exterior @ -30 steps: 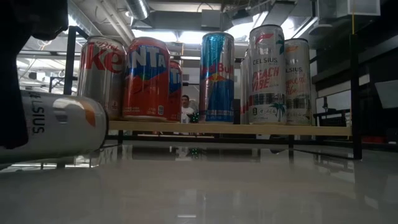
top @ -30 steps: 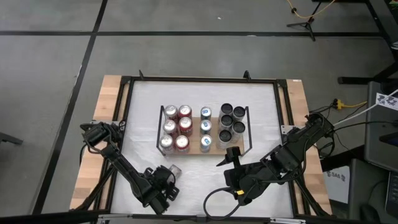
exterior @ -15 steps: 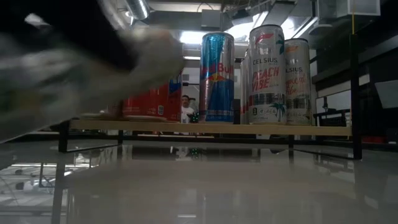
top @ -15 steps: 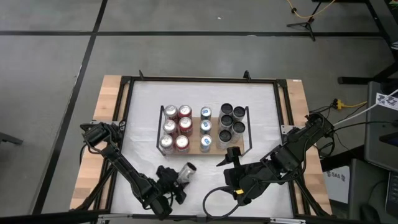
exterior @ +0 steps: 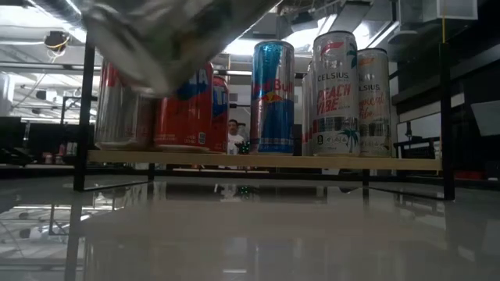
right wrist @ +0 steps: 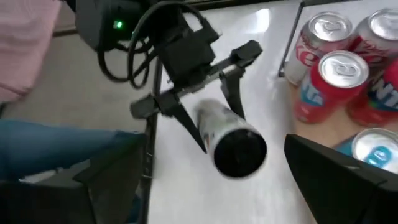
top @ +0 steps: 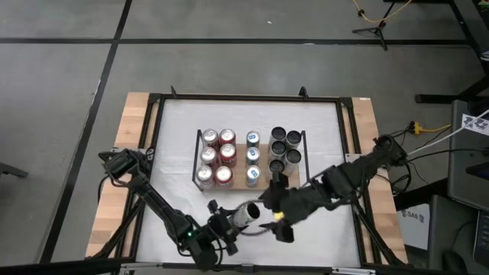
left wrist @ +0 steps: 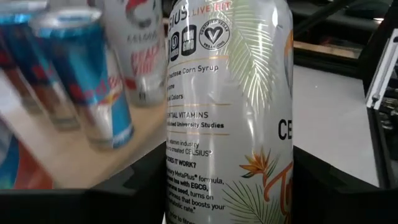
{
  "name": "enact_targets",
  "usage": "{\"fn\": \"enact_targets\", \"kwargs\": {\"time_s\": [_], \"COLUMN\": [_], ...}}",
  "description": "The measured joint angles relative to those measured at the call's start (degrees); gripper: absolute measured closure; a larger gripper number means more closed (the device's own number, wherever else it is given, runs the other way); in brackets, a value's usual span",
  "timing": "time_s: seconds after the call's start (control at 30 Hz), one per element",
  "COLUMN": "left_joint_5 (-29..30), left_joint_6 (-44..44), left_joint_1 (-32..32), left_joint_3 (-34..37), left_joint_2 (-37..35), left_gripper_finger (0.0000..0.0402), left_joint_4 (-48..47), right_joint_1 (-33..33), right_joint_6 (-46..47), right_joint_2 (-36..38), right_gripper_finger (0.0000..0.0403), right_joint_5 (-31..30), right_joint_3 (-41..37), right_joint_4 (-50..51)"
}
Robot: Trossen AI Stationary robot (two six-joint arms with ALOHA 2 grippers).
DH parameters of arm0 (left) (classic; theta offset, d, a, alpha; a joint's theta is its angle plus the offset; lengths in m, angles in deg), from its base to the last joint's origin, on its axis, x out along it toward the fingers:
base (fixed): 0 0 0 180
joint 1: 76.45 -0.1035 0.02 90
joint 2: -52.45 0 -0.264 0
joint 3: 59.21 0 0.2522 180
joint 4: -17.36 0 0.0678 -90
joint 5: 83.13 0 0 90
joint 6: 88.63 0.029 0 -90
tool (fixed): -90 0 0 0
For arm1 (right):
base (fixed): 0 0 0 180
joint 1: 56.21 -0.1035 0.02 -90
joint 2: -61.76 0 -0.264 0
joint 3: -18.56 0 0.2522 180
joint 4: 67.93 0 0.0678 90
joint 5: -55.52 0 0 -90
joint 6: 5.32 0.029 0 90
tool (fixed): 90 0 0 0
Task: Place canned beverage on shelf
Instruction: Put the white-yellow soda can on the shelf aligned with the other white-yellow soda can
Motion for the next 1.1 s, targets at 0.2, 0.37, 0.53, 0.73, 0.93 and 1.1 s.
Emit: {"fn": "enact_targets", "kwargs": {"time_s": [0.2,0.37,0.53,0.73,0.93,1.1], "left_joint_5": [2.40,3.94,4.16,4.26,4.10,4.03], "left_joint_6": [12.68,20.90,25.33,30.18,31.85,31.85], "left_joint_1": [-1.81,-2.53,-3.01,-3.15,-3.13,-3.13], "left_joint_3": [0.00,0.00,0.00,0.00,0.00,0.00], "left_joint_2": [0.04,0.04,0.04,0.04,0.04,0.04], "left_gripper_finger": [0.0171,0.0170,0.0168,0.0167,0.0167,0.0167], "left_joint_4": [7.99,13.52,17.18,21.54,23.69,23.97], "right_joint_1": [3.13,4.47,4.38,4.34,4.36,4.36], "right_joint_6": [2.16,3.29,3.02,2.99,1.77,1.44], "right_joint_2": [-1.02,-1.47,-1.48,-1.50,-1.50,-1.50], "right_gripper_finger": [0.0024,0.0024,0.0024,0.0024,0.0024,0.0024], "right_joint_5": [7.35,10.37,10.47,10.45,8.87,8.91], "right_joint_3": [0.00,0.00,0.00,0.00,0.00,0.00], "right_joint_4": [-1.64,-0.36,1.40,5.33,6.40,6.42]}}
